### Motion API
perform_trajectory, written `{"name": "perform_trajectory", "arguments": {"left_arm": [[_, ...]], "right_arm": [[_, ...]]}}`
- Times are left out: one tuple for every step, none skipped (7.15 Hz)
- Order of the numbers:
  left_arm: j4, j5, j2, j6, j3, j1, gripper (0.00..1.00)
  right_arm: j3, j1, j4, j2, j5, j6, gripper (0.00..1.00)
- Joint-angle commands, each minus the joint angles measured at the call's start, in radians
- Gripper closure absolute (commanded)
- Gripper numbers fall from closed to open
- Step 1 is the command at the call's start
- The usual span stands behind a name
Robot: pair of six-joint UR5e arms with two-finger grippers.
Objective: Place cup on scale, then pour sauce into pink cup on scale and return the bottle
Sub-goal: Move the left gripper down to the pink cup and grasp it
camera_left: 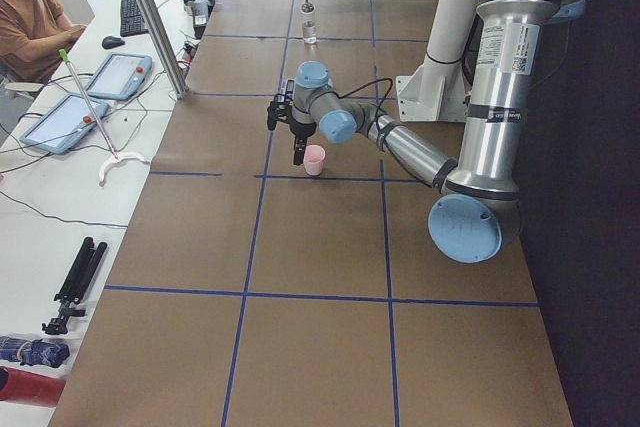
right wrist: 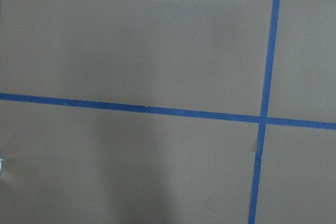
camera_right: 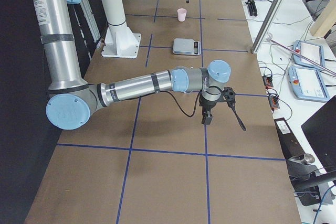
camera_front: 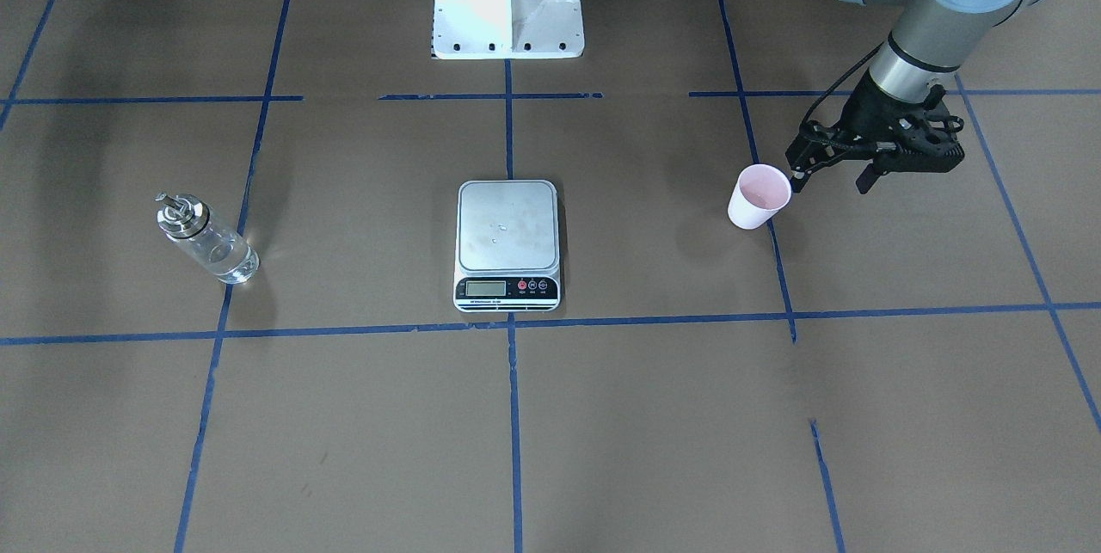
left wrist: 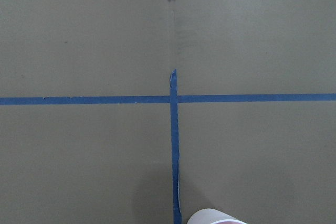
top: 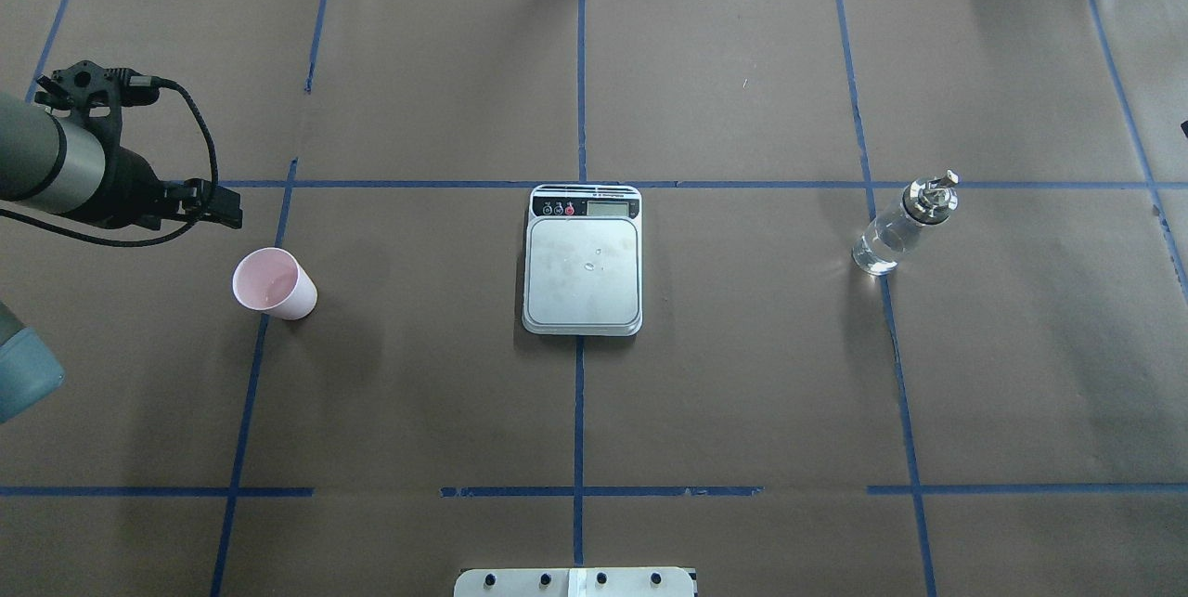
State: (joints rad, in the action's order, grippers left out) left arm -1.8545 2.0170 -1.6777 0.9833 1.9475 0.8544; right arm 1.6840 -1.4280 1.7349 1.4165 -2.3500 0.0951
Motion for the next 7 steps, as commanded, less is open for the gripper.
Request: {"name": "perform_trajectory", "arguments": {"left_arm": [[0.0, -0.001, -0.003, 0.002, -0.039, -0.032, 0.0], [-0.002, 0.002, -0.004, 0.003, -0.038, -0.047, 0.0], [-0.003, 0.003, -0.004, 0.006, -0.038, -0.069, 0.0], [-0.002, 0.005, -0.005, 0.006, -0.042, -0.075, 0.0], [-0.002, 0.006, -0.005, 0.008, -0.042, -0.078, 0.0], [-0.003, 0.006, -0.007, 0.008, -0.062, -0.083, 0.0], [-0.003, 0.006, -0.016, 0.008, -0.082, -0.086, 0.0]], "right_arm": [[0.0, -0.002, 0.0, -0.001, 0.0, 0.002, 0.0], [0.0, -0.002, 0.0, -0.001, 0.0, 0.0, 0.0], [0.0, -0.002, 0.0, -0.001, 0.0, 0.0, 0.0], [0.0, -0.003, 0.0, -0.001, 0.0, 0.0, 0.0], [0.0, -0.003, 0.0, -0.001, 0.0, 0.0, 0.0], [0.0, -0.005, 0.0, -0.001, 0.0, 0.0, 0.0], [0.002, -0.005, 0.0, -0.002, 0.0, 0.0, 0.0]]}}
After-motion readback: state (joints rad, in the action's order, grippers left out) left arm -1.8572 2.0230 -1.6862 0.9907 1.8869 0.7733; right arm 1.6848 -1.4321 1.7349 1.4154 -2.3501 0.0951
